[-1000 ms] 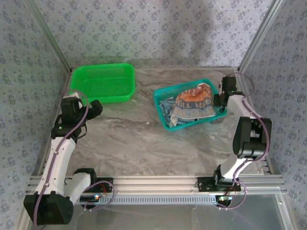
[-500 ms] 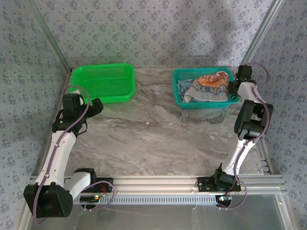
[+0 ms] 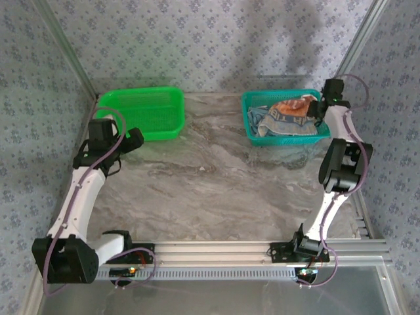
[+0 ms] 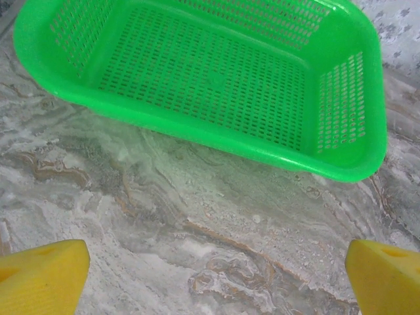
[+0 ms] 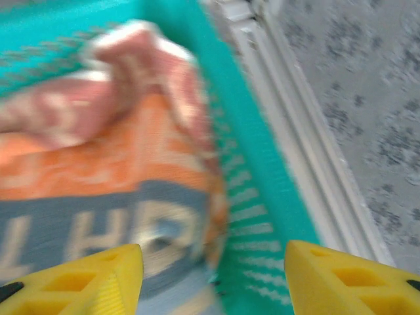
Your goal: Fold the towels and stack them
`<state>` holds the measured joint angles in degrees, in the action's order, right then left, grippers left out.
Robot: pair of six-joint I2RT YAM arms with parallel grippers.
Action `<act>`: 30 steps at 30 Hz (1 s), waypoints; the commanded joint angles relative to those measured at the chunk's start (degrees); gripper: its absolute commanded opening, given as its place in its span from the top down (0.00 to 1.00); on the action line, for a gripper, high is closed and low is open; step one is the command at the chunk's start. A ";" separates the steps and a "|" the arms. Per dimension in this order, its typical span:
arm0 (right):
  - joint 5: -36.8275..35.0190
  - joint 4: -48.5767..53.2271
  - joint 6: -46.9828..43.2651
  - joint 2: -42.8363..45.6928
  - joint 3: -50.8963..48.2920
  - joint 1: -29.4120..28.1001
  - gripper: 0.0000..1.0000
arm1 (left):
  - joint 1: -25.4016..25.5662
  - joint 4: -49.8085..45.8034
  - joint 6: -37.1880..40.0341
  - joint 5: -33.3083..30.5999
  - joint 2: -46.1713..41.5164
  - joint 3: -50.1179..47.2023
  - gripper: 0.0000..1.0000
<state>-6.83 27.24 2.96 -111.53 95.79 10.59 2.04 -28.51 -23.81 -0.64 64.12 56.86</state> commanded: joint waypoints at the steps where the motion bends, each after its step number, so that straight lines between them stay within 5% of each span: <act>1: 1.47 1.76 1.99 3.66 -1.75 -6.11 0.38 | 0.61 0.47 -2.20 0.44 0.95 2.53 0.00; 8: -1.92 6.94 6.83 -4.91 3.62 -17.86 0.30 | 4.56 -1.41 -0.35 -1.27 2.99 4.21 0.00; 14: -1.94 8.56 10.18 -11.59 7.22 -20.21 0.32 | 7.00 -3.91 0.87 -0.60 2.62 4.70 0.00; 17: -2.00 9.67 11.01 -12.75 7.75 -20.50 0.46 | 7.79 -4.62 0.96 -0.85 2.25 4.72 0.00; 22: -3.35 10.47 10.92 -11.30 7.07 -20.25 0.98 | 8.15 -4.53 1.70 -0.89 1.63 4.82 0.00; 30: -11.16 8.36 6.98 1.91 6.31 -19.89 1.00 | 8.40 -3.68 1.99 0.12 2.27 7.32 0.00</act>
<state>-13.34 35.83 12.16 -117.67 100.86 -9.63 9.89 -31.99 -22.96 -1.21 67.09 61.14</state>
